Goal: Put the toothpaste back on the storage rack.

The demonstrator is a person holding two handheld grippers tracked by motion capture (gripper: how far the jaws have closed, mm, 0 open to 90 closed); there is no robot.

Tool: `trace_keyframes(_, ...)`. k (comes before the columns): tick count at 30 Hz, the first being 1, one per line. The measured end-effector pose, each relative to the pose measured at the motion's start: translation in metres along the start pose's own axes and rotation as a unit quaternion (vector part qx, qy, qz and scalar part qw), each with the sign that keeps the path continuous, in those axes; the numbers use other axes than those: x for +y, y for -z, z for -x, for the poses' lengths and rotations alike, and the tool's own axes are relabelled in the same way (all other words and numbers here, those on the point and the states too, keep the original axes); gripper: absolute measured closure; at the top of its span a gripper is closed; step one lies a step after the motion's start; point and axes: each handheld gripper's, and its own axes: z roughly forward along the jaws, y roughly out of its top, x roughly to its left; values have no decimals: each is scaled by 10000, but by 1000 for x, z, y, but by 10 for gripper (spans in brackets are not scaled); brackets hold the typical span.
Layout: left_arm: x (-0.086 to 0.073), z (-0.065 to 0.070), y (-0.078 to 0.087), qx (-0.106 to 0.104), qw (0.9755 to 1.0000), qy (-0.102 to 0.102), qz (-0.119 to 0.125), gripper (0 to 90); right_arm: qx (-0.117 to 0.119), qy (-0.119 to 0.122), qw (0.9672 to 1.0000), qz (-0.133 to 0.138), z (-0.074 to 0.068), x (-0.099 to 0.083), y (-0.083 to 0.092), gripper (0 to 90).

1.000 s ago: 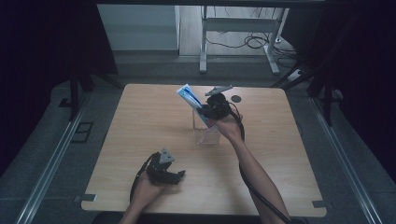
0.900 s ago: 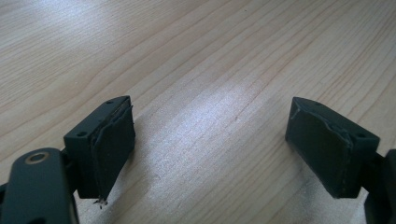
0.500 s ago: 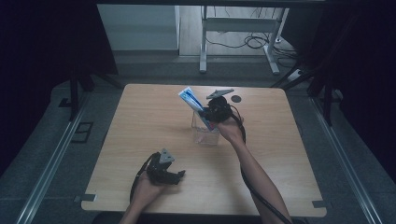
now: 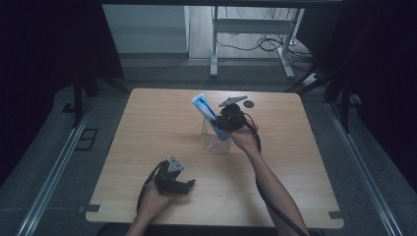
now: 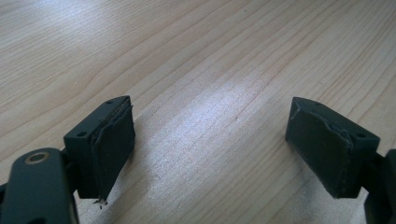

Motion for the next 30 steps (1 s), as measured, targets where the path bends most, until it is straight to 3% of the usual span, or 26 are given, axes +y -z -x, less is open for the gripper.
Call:
trace_keyframes(11, 0, 0, 0, 3, 10000, -14, -17, 159, -69, 61, 9994, -335, 1, -11, -8, 719)
trace_keyframes(30, 0, 0, 0, 5, 10000, -16, -13, 159, -41, 32, 9994, -356, 2, -12, -8, 693)
